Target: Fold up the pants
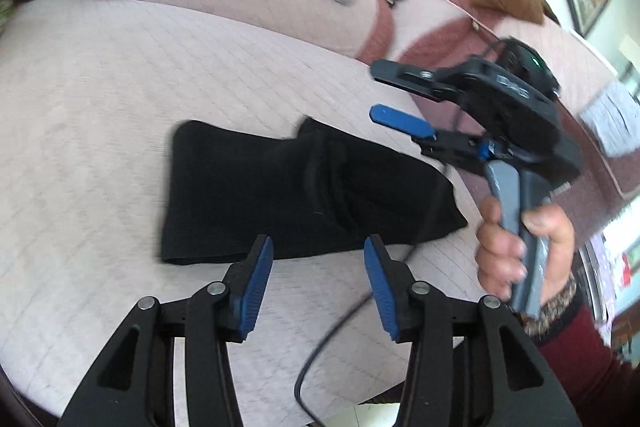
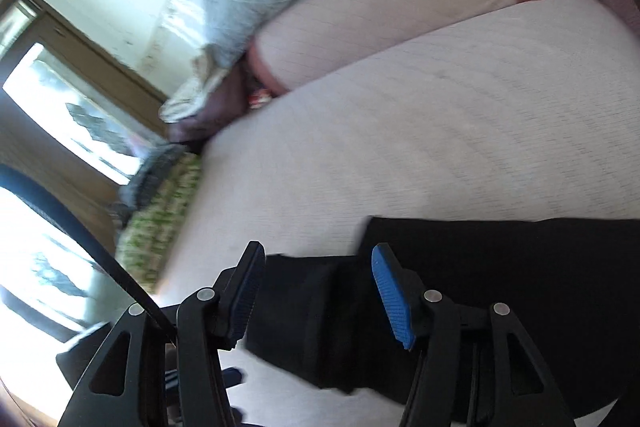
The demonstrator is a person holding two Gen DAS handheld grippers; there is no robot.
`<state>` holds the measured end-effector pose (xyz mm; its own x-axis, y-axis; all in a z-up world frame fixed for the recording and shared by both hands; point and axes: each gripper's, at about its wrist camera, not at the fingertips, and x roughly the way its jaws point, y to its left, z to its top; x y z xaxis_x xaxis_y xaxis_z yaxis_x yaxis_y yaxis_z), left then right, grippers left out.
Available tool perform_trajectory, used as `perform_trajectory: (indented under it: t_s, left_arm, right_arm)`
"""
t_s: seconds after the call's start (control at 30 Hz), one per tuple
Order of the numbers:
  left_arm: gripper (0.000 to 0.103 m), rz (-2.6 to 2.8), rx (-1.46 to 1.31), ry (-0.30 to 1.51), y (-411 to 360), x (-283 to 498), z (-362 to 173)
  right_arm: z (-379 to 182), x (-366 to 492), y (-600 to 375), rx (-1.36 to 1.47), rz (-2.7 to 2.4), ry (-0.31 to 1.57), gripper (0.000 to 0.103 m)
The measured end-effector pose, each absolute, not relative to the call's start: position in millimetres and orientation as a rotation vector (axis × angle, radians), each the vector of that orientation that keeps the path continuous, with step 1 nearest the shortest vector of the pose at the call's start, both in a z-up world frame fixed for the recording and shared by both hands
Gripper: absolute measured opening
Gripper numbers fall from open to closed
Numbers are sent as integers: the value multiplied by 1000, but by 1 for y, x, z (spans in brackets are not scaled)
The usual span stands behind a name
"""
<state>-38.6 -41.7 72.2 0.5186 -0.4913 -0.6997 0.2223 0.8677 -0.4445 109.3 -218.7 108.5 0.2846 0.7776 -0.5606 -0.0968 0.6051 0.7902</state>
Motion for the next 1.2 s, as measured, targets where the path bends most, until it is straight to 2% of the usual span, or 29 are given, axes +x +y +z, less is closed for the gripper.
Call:
perform_trajectory:
  t_s: [0.1, 0.27, 0.37, 0.47, 0.53, 0.57, 0.63, 0.67, 0.87, 1.0, 1.1, 1.2]
  left_arm:
    - [48, -386, -361, 933, -15, -45, 70]
    - [49, -323, -369, 933, 9, -50, 71]
    - [50, -304, -378, 938, 25, -57, 69]
    - [50, -295, -394, 948, 30, -54, 64]
    - [50, -290, -399, 955, 30, -53, 61]
    - [50, -289, -400, 960, 30, -53, 60]
    - [50, -293, -391, 965, 27, -53, 59]
    - [50, -296, -380, 966, 25, -53, 59]
    - [50, -334, -249, 972, -10, -44, 69]
    - [50, -405, -147, 969, -47, -28, 82]
    - [50, -499, -49, 970, -96, -4, 97]
    - [52, -585, 46, 967, -152, 23, 110]
  right_arm:
    - [96, 104, -183, 841, 736, 1177, 62]
    - [51, 91, -152, 836, 691, 1257, 62]
    - [33, 85, -171, 842, 600, 1237, 60]
    - [20, 77, -211, 1000, 515, 1185, 52]
    - [25, 72, -234, 1000, 394, 1140, 53]
    - [28, 69, -243, 980, 350, 1130, 58]
    - [36, 66, -260, 964, 293, 1119, 60]
    - [41, 64, -268, 962, 278, 1107, 66]
    - [84, 12, -322, 850, 106, 952, 79]
    - [84, -34, -366, 790, -126, 905, 81]
    - [75, -55, -390, 855, -110, 900, 78]
    - [78, -65, -393, 774, -162, 911, 78]
